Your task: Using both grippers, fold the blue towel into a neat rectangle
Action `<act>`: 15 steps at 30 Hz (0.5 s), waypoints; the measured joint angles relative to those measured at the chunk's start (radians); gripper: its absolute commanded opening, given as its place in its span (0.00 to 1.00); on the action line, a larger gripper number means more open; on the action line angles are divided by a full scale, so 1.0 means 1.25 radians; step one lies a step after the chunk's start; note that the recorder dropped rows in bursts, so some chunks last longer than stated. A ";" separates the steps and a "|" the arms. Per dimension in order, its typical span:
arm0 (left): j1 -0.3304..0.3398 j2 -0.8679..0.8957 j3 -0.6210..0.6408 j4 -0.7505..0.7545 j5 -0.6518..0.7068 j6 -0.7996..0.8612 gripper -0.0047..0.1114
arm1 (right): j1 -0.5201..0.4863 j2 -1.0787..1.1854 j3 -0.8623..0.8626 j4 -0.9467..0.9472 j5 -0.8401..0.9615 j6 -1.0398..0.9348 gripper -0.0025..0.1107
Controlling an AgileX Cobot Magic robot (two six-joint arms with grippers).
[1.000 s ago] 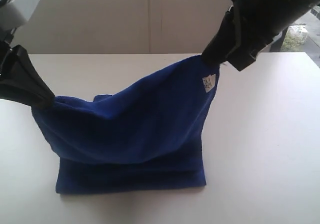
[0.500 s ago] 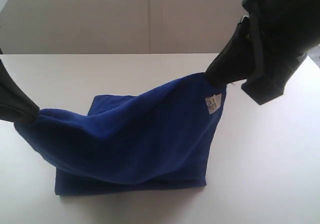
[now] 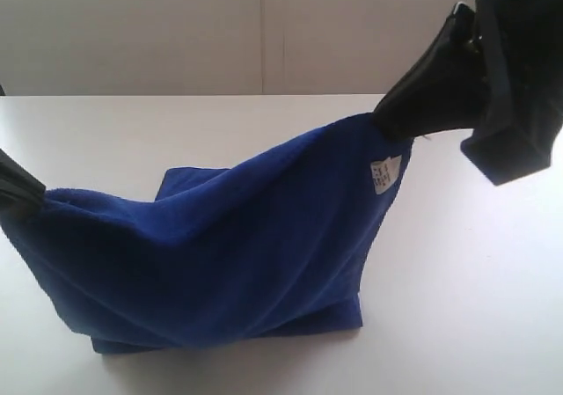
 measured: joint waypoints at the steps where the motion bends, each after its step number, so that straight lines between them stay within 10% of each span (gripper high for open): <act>1: 0.000 0.000 0.002 0.000 0.000 -0.001 0.04 | 0.000 -0.007 0.000 -0.001 0.000 0.002 0.02; 15: 0.000 0.000 0.003 -0.043 0.000 -0.002 0.04 | 0.000 -0.070 0.000 -0.026 0.001 0.041 0.02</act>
